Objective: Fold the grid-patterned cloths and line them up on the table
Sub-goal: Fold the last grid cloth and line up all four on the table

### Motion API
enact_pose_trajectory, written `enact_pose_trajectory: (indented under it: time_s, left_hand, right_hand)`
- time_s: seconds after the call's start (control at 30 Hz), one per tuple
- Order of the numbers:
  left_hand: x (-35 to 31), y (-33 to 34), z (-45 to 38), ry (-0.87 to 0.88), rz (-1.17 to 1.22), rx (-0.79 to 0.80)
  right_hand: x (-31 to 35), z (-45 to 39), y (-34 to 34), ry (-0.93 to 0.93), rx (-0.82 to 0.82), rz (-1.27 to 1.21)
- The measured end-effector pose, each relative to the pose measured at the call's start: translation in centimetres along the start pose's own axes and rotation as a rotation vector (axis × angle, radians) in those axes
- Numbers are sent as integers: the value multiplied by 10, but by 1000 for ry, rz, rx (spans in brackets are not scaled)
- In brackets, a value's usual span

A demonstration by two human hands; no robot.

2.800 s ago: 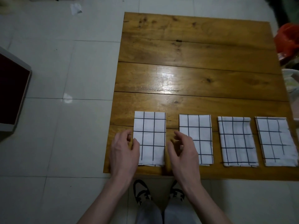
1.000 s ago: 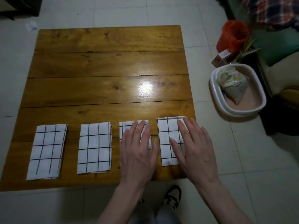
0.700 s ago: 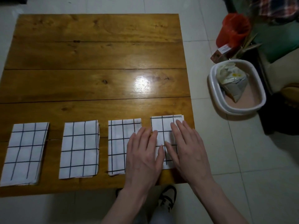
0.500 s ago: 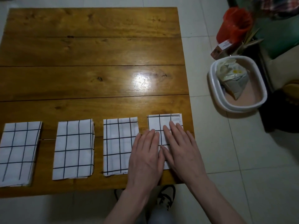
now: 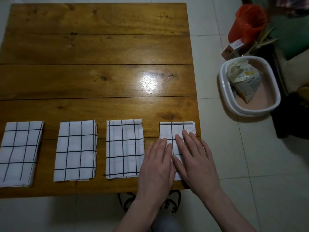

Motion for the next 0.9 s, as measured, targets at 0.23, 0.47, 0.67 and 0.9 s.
enact_pose_trajectory:
  time_s: [0.23,0.47,0.67,0.9]
  left_hand:
    - [3,3,-3,-12,50,-30]
    - [3,1,-6,13,45,-22]
    - [4,-7,-4,8,99,-39]
    - [56,-60,11,-75,182,-149]
  right_hand:
    - [-4,-3,2,-9,-18,-20]
    - [-7,-5,1,-10,-36,-15]
    - [-7,-6,-9,4,-37,-31]
    - [14,-8,-47,-10,-147,-69]
Point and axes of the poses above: each hand's wrist, its own z-axis away from the middle knuckle, its own y-axis out of the palm, x = y × z, the point moved 7 cm from there along -z, towards the middle knuckle, and after that the axes turned 11 degrees about z, right-handed, at the moved point
